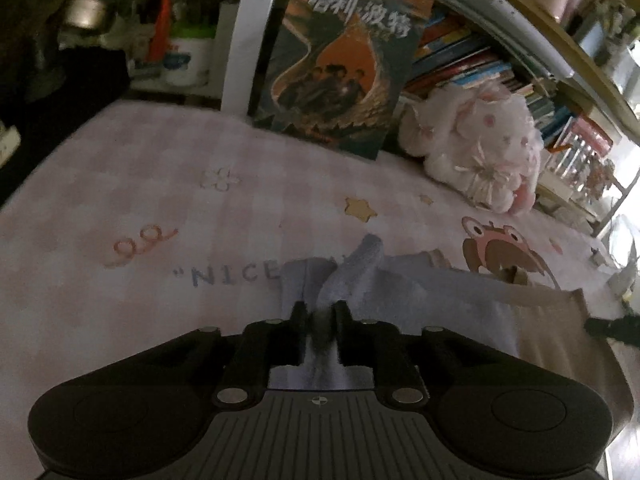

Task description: Fold clothes

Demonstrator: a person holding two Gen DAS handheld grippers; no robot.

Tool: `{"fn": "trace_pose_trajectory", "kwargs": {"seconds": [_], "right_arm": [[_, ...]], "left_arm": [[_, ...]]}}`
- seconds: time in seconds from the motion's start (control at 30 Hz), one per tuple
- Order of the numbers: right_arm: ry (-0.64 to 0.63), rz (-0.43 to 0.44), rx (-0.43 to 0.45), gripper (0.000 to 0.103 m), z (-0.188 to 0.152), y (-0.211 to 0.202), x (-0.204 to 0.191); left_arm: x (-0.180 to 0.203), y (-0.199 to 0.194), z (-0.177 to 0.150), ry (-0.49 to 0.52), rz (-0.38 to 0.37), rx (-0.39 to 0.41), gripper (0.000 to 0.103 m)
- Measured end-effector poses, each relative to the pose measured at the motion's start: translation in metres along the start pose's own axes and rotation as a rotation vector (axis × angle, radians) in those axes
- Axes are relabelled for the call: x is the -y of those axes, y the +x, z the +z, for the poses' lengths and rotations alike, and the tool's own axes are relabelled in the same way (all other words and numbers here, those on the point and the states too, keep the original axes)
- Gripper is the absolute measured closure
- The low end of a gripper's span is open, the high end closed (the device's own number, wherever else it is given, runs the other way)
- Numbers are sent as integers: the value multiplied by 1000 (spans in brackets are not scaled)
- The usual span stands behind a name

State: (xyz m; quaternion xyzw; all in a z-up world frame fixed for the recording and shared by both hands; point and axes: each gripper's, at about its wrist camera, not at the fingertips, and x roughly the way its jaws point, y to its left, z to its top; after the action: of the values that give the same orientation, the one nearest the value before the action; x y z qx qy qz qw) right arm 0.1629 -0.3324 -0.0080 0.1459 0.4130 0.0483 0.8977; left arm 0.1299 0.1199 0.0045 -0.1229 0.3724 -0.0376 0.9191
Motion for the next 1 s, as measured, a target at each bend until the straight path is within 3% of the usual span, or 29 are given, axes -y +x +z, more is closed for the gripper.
{"fn": "trace_pose_trajectory", "kwargs": {"seconds": [0.07, 0.13, 0.27, 0.3, 0.33, 0.37, 0.5, 0.6, 0.8, 0.93, 1.0], "right_arm": [[-22, -22, 32, 69, 2, -7, -3], [-36, -19, 54, 68, 2, -13, -5], [-69, -36, 64, 68, -1, -24, -14], [-83, -41, 65, 68, -3, -26, -17], [-100, -49, 65, 67, -5, -28, -19], [-123, -63, 60, 66, -8, -29, -23], [-179, -134, 30, 66, -22, -24, -30], [-136, -146, 4, 67, -28, -13, -26], [-115, -149, 12, 62, -27, -13, -23], [-113, -146, 45, 54, -31, -31, -29], [-146, -127, 66, 42, -35, -45, -34]], "left_arm": [[7, -5, 5, 43, 1, 45, 71], [18, -5, 9, 121, 3, 70, 63], [45, 19, 14, 299, 47, 17, 63], [48, 25, 14, 322, 58, 2, 66], [48, 27, 15, 315, 61, 2, 88], [45, 23, 17, 277, 53, 21, 100], [33, 16, 19, 158, 63, 52, 99], [29, 39, 15, 158, 96, -39, 98], [16, 31, 13, 84, 62, -10, 87], [15, -2, 2, 56, 96, 57, 59], [16, -20, -9, 73, 77, 93, 49]]}}
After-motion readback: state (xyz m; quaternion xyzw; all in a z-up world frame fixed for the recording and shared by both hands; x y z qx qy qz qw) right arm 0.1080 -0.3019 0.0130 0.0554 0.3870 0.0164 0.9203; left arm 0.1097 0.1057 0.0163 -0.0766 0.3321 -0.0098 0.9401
